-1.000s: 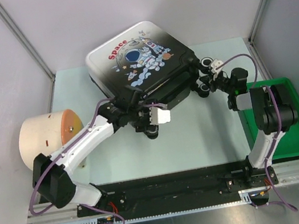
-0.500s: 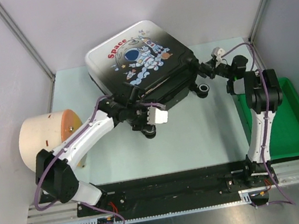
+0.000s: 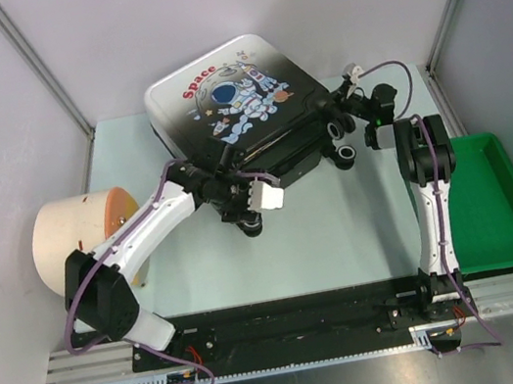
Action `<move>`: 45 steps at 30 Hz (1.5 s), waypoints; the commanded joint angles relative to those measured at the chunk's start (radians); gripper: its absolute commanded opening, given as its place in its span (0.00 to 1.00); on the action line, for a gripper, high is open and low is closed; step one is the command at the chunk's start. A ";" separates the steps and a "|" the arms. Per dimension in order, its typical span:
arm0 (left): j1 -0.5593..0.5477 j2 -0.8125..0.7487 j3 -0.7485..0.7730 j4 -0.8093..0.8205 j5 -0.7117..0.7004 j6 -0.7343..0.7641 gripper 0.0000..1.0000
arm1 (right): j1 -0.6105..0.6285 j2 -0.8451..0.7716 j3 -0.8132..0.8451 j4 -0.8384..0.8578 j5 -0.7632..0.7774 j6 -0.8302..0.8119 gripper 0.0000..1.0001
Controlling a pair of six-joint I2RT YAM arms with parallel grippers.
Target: Open, take out, and arrange the luggage
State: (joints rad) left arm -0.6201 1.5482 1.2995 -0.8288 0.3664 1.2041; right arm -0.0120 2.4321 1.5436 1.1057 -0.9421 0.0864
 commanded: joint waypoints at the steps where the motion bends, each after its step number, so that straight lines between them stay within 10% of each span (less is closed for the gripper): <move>1: 0.140 0.082 0.003 -0.020 -0.136 -0.067 0.55 | 0.041 -0.016 0.089 0.040 0.186 0.070 0.00; 5: 0.128 0.026 0.096 -0.020 -0.035 -0.238 0.81 | 0.032 -0.071 0.168 -0.358 0.172 0.090 0.43; 8: 0.128 -0.032 0.235 -0.020 0.083 -0.405 0.93 | 0.020 -0.099 0.276 -0.782 0.143 0.066 0.60; 11: 0.149 -0.071 0.322 -0.016 0.199 -0.553 1.00 | -0.014 -0.200 0.173 -0.856 0.158 0.119 0.73; 25: 0.617 0.012 0.368 0.275 0.183 -1.395 1.00 | -0.013 -0.266 -0.088 -1.099 0.235 0.335 0.68; 45: 0.663 0.151 0.256 0.410 0.227 -1.535 0.98 | 0.056 -0.396 -0.408 -1.225 0.194 0.305 0.45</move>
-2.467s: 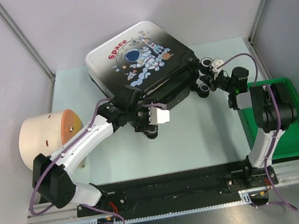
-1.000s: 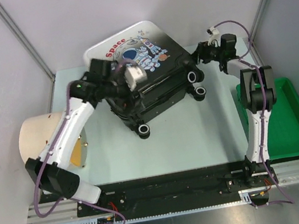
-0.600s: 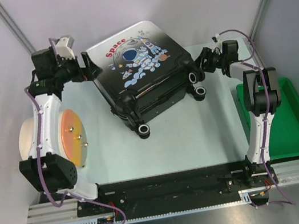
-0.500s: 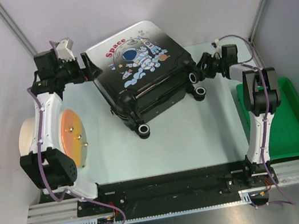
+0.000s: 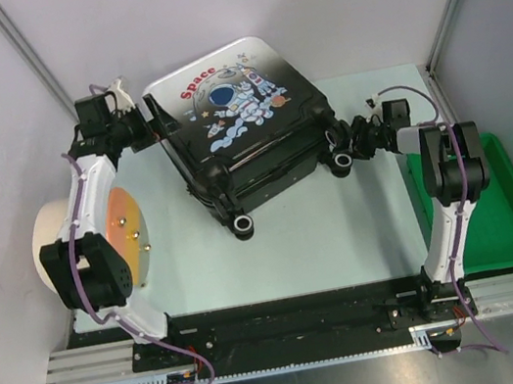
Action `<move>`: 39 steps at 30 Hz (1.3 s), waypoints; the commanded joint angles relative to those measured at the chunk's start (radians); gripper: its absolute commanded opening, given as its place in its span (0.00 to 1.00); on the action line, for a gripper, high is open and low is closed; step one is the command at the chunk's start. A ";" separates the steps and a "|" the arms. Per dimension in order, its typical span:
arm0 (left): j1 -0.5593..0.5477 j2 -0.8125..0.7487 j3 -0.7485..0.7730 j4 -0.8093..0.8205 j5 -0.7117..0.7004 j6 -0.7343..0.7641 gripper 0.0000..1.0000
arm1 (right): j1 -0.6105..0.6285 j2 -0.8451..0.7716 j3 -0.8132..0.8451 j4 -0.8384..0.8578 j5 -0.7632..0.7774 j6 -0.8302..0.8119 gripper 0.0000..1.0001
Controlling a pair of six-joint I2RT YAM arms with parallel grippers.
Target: Open, take out, and arrange the luggage
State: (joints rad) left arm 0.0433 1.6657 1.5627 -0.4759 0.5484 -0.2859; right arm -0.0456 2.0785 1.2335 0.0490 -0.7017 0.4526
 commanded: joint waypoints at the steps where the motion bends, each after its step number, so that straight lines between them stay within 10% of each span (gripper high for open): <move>1: 0.000 0.043 -0.006 0.063 0.064 -0.048 0.96 | 0.110 -0.054 -0.133 -0.172 -0.051 -0.075 0.40; 7: -0.033 0.120 0.031 0.071 0.130 -0.004 0.91 | 0.187 -0.155 -0.270 -0.140 -0.105 -0.121 0.28; 18: -0.266 0.321 0.220 0.072 0.102 0.255 0.84 | 0.455 -0.599 -0.657 0.090 -0.071 -0.173 0.37; 28: -0.197 0.316 0.536 0.071 -0.022 0.353 0.97 | 0.184 -0.946 -0.683 -0.103 -0.097 -0.319 0.51; 39: -0.368 -0.335 -0.121 0.019 -0.073 0.490 1.00 | 0.075 -1.035 -0.585 -0.090 -0.127 -0.597 0.68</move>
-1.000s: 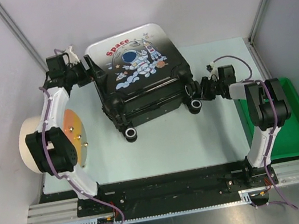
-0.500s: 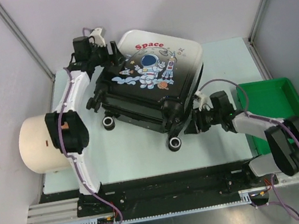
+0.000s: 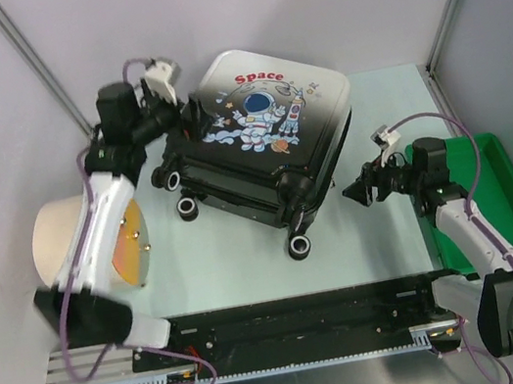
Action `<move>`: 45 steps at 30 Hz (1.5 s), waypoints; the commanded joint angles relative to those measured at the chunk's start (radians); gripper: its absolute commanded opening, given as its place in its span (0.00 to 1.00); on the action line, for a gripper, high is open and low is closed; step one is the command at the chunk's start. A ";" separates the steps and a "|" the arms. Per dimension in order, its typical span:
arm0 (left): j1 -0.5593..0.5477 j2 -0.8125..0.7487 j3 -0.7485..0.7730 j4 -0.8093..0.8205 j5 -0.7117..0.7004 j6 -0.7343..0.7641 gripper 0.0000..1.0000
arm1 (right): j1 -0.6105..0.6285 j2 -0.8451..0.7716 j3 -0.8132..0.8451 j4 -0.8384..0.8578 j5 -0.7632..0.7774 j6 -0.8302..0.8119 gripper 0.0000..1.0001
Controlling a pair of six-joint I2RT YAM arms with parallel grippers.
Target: Open, take out, and arrange the luggage
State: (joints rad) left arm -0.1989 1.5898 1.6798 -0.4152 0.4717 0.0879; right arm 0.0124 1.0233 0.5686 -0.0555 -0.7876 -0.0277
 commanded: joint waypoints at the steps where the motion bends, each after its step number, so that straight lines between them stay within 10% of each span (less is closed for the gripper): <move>1: -0.187 -0.299 -0.282 -0.049 -0.007 0.125 1.00 | 0.040 0.043 0.092 0.011 -0.038 -0.121 0.67; 11: -0.212 -0.334 -0.445 -0.226 -0.070 0.070 0.98 | 0.400 0.170 0.109 0.218 0.123 -0.071 0.63; 19: -0.099 -0.032 -0.100 -0.257 -0.102 0.047 1.00 | 0.587 0.374 0.282 0.399 0.264 -0.018 0.63; 24: -0.070 -0.040 0.066 -0.333 -0.111 0.124 1.00 | 0.581 0.315 0.343 0.303 0.297 -0.035 0.66; 29: -0.070 -0.215 -0.044 -0.335 -0.056 0.133 1.00 | 0.508 0.141 0.340 0.062 0.324 -0.066 0.91; 36: -0.101 -0.355 -0.230 -0.326 0.044 0.122 1.00 | 0.246 0.171 0.318 -0.090 0.048 -0.112 0.93; 45: -0.178 -0.399 -0.360 -0.303 -0.090 0.033 0.99 | 0.406 0.173 0.199 0.084 0.539 -0.087 0.82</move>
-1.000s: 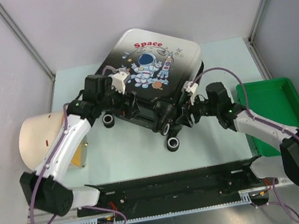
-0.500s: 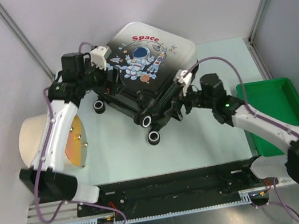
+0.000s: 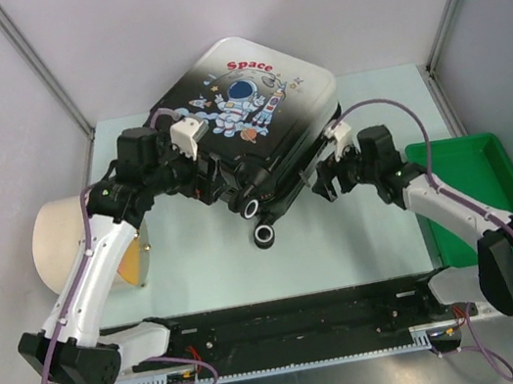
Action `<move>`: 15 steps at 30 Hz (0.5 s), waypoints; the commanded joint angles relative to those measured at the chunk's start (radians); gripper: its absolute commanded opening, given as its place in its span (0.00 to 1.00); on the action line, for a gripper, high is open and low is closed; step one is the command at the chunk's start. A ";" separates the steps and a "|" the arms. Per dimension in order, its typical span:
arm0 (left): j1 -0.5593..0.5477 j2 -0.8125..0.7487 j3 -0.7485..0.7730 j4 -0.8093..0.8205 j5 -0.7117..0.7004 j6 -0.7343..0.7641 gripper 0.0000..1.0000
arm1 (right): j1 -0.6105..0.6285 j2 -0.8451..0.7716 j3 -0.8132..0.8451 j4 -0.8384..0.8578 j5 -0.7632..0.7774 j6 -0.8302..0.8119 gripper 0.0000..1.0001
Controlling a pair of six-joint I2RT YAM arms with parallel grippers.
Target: Open, take out, and arrange the luggage
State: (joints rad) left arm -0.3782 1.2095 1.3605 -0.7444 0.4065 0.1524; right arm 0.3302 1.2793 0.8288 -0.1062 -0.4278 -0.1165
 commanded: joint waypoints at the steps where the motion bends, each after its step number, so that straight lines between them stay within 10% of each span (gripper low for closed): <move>1: 0.002 -0.021 -0.049 0.036 -0.026 -0.039 0.99 | 0.131 -0.092 -0.101 0.160 0.220 -0.006 0.83; 15: -0.059 -0.074 -0.112 0.046 -0.101 -0.186 1.00 | 0.286 0.106 -0.126 0.480 0.474 -0.101 0.72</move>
State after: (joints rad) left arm -0.4068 1.1908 1.2552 -0.7315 0.3477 0.0189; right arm 0.5922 1.3441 0.7013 0.2096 -0.0414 -0.1551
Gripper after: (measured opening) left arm 0.996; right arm 0.777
